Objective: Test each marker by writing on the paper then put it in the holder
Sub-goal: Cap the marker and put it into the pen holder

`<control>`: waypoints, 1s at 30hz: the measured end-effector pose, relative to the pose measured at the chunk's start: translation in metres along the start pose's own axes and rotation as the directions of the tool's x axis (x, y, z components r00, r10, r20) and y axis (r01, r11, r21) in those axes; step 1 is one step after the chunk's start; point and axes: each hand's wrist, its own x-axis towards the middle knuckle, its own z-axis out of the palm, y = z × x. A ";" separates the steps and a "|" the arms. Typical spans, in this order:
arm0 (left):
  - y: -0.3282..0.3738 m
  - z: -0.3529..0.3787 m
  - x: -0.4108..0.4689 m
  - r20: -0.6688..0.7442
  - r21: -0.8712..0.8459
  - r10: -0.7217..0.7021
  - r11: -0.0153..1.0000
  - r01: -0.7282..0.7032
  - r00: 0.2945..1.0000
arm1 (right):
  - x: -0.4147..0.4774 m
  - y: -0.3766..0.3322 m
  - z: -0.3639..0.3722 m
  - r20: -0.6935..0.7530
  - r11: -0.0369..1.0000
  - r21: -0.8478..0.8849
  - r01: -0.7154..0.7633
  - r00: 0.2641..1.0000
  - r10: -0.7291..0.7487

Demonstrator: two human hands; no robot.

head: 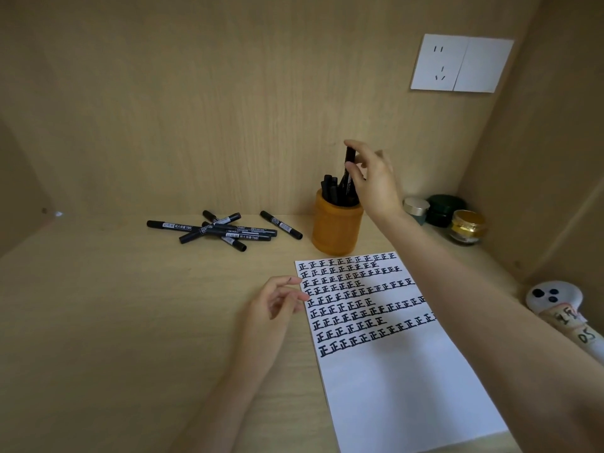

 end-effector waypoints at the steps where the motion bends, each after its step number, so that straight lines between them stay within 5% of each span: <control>1: 0.000 0.000 0.000 0.000 0.000 0.003 1.000 -0.003 1.000 | 0.002 -0.001 0.001 0.009 1.000 0.002 0.005 1.000 -0.005; 9: 0.001 0.000 0.000 -0.018 -0.012 0.005 1.000 -0.006 1.000 | 0.016 0.000 -0.004 -0.020 0.969 0.163 -0.185 0.981 0.191; 15: 0.029 0.007 0.040 -0.049 0.030 0.051 0.998 -0.050 0.997 | 0.017 0.000 -0.007 0.005 0.981 0.147 -0.126 0.992 0.127; 23: 0.054 0.045 0.136 0.046 0.342 0.084 0.935 -0.095 0.995 | 0.008 0.012 -0.003 0.111 0.992 0.085 -0.097 0.990 0.088; 30: 0.049 0.063 0.150 -0.005 0.352 0.162 0.924 -0.150 0.987 | 0.013 0.020 -0.007 0.163 0.994 0.078 -0.075 0.985 0.061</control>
